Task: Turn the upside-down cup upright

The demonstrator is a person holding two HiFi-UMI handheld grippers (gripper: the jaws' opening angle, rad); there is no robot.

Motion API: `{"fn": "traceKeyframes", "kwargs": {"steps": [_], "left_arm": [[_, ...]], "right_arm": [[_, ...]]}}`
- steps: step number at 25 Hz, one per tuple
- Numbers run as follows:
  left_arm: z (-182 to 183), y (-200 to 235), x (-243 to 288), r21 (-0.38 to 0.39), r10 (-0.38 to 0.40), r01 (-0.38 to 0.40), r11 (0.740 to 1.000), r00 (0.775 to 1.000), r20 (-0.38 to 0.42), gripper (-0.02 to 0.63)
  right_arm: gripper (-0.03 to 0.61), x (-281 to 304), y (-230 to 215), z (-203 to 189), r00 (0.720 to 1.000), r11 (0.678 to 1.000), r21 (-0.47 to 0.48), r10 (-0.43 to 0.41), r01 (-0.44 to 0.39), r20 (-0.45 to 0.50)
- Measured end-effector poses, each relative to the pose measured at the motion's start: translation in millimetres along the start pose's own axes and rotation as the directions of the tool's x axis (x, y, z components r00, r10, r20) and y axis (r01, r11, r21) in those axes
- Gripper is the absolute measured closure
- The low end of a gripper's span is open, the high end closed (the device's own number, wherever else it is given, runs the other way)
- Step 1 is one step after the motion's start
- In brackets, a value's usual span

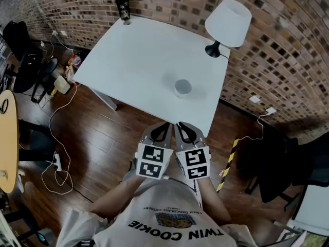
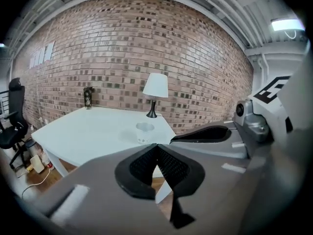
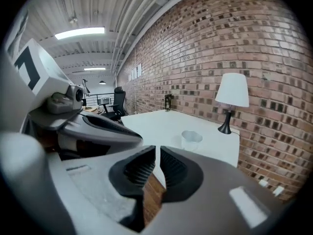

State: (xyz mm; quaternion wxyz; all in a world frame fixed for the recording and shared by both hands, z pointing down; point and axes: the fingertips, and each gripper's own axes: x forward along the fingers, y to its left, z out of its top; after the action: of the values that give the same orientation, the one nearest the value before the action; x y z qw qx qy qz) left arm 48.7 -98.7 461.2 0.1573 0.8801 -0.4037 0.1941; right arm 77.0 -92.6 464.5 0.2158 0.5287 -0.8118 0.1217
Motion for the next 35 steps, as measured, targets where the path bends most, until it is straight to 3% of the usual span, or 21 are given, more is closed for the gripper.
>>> {"fn": "traceKeyframes", "kwargs": {"steps": [9,13,18,24,27,29,35], "left_arm": [[30,58,48,-0.003,-0.089,0.089,0.996,0.996,-0.015,0.609],[37,80,62,-0.012,-0.112,0.112,0.994,0.993,-0.021,0.609],[42,111,73,-0.030,-0.125,0.124,0.992,0.992,-0.023,0.609],[47,129,89,-0.043,-0.142,0.140,0.989,0.990,-0.025,0.609],[47,129,95,-0.045,-0.156,0.154,0.987,0.987,-0.034,0.609],[48,128,99,-0.046,-0.159,0.158,0.986,0.987,-0.036,0.609],[52,126,108,-0.045,-0.142,0.140,0.989,0.989,-0.035,0.609]], "right_arm": [[0.500,76,-43,26,0.985,0.986,-0.150,-0.100,0.078,-0.144],[0.499,106,-63,28,0.962,0.966,-0.241,-0.148,0.091,-0.229],[0.499,137,-70,17,0.929,0.958,-0.281,-0.161,0.065,-0.335],[0.502,157,-75,1,0.894,0.961,-0.273,-0.149,0.031,-0.422],[0.515,159,-80,-2,0.890,0.966,-0.257,-0.147,0.034,-0.432],[0.553,159,-82,0,0.894,0.971,-0.239,-0.135,0.033,-0.428],[0.560,158,-79,12,0.935,0.996,-0.084,-0.041,0.012,-0.352]]}}
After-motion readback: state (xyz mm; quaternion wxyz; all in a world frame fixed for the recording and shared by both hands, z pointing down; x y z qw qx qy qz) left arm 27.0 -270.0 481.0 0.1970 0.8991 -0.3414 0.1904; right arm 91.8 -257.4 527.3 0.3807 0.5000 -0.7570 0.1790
